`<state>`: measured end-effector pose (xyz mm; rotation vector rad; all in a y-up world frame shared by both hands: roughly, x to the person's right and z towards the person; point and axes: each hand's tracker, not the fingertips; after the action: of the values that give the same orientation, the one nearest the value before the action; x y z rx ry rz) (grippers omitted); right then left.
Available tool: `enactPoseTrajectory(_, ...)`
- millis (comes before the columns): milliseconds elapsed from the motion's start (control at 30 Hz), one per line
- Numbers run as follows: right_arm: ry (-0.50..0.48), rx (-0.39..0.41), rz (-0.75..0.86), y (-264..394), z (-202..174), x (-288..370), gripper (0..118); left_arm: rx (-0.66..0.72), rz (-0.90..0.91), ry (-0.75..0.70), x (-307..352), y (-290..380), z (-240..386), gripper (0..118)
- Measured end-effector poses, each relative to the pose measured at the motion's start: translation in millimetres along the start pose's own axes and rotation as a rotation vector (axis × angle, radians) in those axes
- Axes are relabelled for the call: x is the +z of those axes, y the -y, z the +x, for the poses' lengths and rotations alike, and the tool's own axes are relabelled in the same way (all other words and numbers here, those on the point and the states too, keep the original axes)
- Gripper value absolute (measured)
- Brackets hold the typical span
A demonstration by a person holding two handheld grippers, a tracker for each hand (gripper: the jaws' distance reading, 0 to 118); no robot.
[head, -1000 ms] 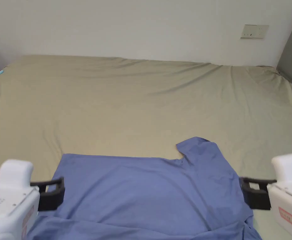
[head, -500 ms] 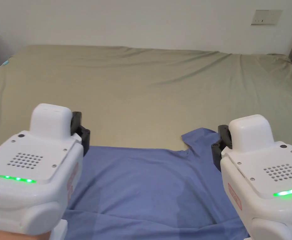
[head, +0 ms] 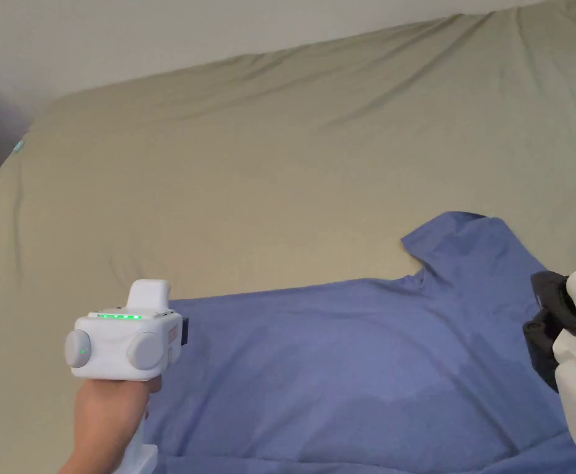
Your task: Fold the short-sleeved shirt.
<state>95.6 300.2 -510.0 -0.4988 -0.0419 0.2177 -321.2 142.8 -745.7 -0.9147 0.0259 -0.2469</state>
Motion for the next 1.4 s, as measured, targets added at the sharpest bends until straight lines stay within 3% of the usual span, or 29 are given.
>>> enactPoseTrajectory(33, 0.005, -0.008, -0.010, 3, 4, -4, 2, 0.002, -0.017, -0.015, -16, -4, -6, 28)
enactPoseTrajectory(67, 0.007, -0.022, -0.020, 5, 8, -8, 2, 0.008, -0.043, -0.030, -25, -8, -9, 58)
enactPoseTrajectory(100, 0.009, -0.032, -0.038, 7, 12, -13, 2, 0.047, -0.061, -0.009, -36, -14, -16, 99)
enactPoseTrajectory(133, 0.011, -0.032, -0.050, 8, 14, -16, 2, 0.088, -0.071, 0.008, -45, -18, -21, 115)
enactPoseTrajectory(167, 0.017, -0.030, -0.058, 11, 17, -19, 2, 0.124, -0.063, 0.000, -52, -22, -25, 117)
enactPoseTrajectory(300, 0.042, -0.023, -0.089, 16, 24, -24, 2, 0.194, -0.046, -0.032, -72, -34, -38, 116)
enactPoseTrajectory(400, 0.050, -0.044, -0.110, 16, 29, -28, 2, 0.315, -0.094, 0.007, -76, -24, -42, 99)
enactPoseTrajectory(467, 0.056, -0.053, -0.112, 14, 30, -29, 2, 0.364, -0.074, 0.049, -69, -17, -38, 98)
enactPoseTrajectory(500, 0.059, -0.055, -0.110, 12, 30, -30, 2, 0.316, -0.056, 0.015, -62, -17, -32, 96)
enactPoseTrajectory(567, 0.055, -0.054, -0.108, 6, 30, -32, 2, 0.241, -0.027, 0.065, -54, -21, -21, 73)
enactPoseTrajectory(633, 0.050, -0.047, -0.105, 0, 32, -35, 2, 0.141, -0.033, 0.066, -40, -29, -10, 18)
enactPoseTrajectory(667, 0.045, -0.042, -0.101, -4, 33, -38, 2, 0.088, -0.038, 0.055, -33, -31, -3, 0)
enactPoseTrajectory(867, 0.000, -0.042, -0.162, -21, 59, -75, 2, 0.010, 0.116, 0.023, 33, -31, -2, 0)
enactPoseTrajectory(900, -0.007, -0.056, -0.201, -21, 65, -89, 10, 0.002, 0.144, 0.029, 48, -28, -5, 0)
enactPoseTrajectory(933, -0.006, -0.070, -0.227, -21, 70, -100, 28, -0.002, 0.156, 0.034, 60, -25, -6, 0)
enactPoseTrajectory(967, -0.039, -0.092, -0.267, -20, 77, -118, 62, -0.014, 0.165, 0.042, 74, -20, -8, 0)
enactPoseTrajectory(1000, -0.039, -0.091, -0.359, -17, 84, -138, 103, -0.017, 0.178, 0.043, 83, -16, -13, 0)
enactPoseTrajectory(1033, -0.065, -0.115, -0.422, -12, 91, -157, 115, -0.017, 0.187, 0.045, 95, -11, -16, 0)
enactPoseTrajectory(1100, -0.089, -0.155, -0.440, -1, 101, -187, 116, -0.029, 0.206, 0.049, 114, -1, -19, 0)
enactPoseTrajectory(1333, -0.032, -0.167, -0.667, 59, 107, -283, 116, -0.015, 0.200, 0.082, 141, 35, -20, 0)
enactPoseTrajectory(1367, -0.033, -0.169, -0.671, 63, 106, -287, 113, -0.026, 0.196, 0.074, 141, 38, -18, 0)
enactPoseTrajectory(1400, -0.032, -0.173, -0.673, 66, 103, -289, 101, -0.036, 0.189, 0.070, 139, 41, -16, 0)
